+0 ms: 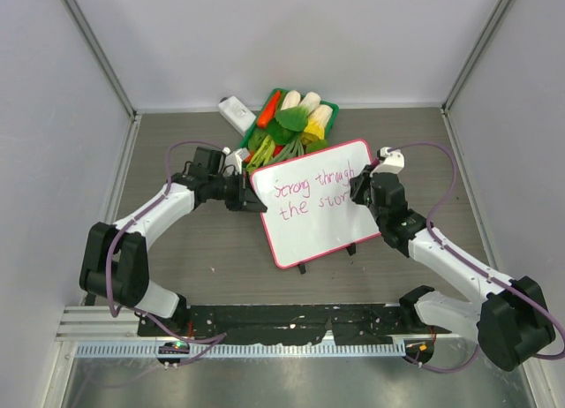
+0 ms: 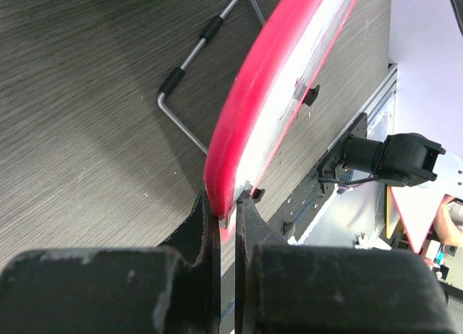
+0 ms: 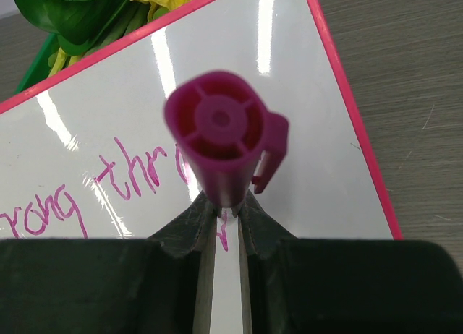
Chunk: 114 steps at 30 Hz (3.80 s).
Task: Write a sentence on the whiteboard
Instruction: Write with the whiteboard marker on the whiteboard.
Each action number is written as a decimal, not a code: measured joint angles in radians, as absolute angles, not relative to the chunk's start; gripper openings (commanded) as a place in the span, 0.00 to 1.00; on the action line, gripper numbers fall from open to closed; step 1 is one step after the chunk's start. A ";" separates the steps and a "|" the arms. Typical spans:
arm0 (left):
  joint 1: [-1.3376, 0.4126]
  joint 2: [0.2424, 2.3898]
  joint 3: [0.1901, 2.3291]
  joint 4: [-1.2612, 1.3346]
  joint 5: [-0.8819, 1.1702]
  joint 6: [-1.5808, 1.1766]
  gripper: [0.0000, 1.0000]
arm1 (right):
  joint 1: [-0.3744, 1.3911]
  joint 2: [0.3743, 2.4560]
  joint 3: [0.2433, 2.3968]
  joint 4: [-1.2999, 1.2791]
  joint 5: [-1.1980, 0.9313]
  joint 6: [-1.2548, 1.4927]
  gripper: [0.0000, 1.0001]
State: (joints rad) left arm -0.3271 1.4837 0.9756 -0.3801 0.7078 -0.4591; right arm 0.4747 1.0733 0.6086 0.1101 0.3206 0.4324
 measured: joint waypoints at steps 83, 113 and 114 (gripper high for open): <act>-0.328 1.481 0.972 -0.387 0.708 -0.458 0.00 | 0.475 1.037 0.572 0.069 0.355 0.436 0.02; -0.332 1.481 0.972 -0.387 0.707 -0.453 0.00 | 0.474 1.082 0.623 0.075 0.426 0.422 0.01; -0.332 1.481 0.972 -0.387 0.707 -0.453 0.00 | 0.474 1.078 0.617 0.074 0.425 0.423 0.01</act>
